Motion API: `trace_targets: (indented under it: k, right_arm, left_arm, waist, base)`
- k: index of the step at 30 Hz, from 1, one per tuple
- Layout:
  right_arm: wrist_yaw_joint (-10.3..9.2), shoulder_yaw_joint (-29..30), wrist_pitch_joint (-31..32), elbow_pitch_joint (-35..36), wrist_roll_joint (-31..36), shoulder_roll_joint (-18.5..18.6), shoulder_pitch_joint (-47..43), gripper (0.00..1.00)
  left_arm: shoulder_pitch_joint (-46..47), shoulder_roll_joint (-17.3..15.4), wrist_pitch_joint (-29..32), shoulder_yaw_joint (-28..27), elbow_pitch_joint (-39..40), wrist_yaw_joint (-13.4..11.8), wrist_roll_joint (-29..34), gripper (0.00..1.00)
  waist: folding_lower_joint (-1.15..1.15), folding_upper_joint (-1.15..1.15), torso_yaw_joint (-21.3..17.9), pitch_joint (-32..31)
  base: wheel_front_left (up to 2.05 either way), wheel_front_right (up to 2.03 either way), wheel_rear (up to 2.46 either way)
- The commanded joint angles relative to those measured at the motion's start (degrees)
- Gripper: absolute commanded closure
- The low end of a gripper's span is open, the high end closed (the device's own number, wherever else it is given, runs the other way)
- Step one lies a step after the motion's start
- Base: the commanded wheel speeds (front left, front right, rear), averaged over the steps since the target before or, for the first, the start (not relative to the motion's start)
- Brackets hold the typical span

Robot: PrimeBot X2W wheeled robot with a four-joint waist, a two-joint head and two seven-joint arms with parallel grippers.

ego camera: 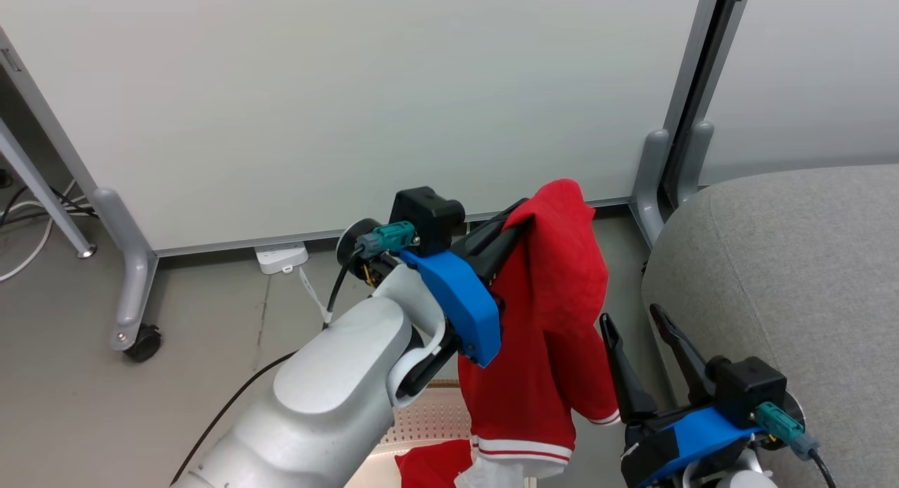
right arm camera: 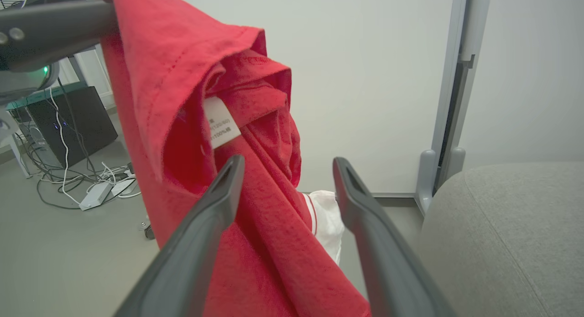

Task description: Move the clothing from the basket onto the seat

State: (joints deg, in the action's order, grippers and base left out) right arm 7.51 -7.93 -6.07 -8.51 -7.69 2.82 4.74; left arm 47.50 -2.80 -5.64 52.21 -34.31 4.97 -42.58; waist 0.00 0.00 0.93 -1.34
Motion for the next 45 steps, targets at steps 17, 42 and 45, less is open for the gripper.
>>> trace_targets:
  k: [17,42,45]
  right_arm:
    - [-0.04,-4.4,0.5,-0.1,-1.5,0.1,-0.6,0.0]
    - [-0.04,-16.3,7.4,-16.5,-8.1,0.1,17.0,0.0]
    - [-0.04,-17.9,6.7,-20.6,-9.9,0.1,20.2,0.0]
  left_arm:
    - [7.9,-0.2,-0.1,9.3,-0.7,-4.4,-11.0,1.0]
    - [11.3,-0.1,-3.7,17.9,-0.9,-6.4,-19.9,1.0]
    - [11.7,-0.1,-4.0,18.7,-0.5,-6.5,-20.7,1.0]
  waist:
    - [0.0,0.0,-2.2,-1.2]
    - [0.0,0.0,-0.7,-0.8]
    - [0.0,0.0,-0.4,-0.8]
  base:
    - [0.0,0.0,0.0]
    - [0.0,0.0,0.0]
    - [0.0,0.0,0.0]
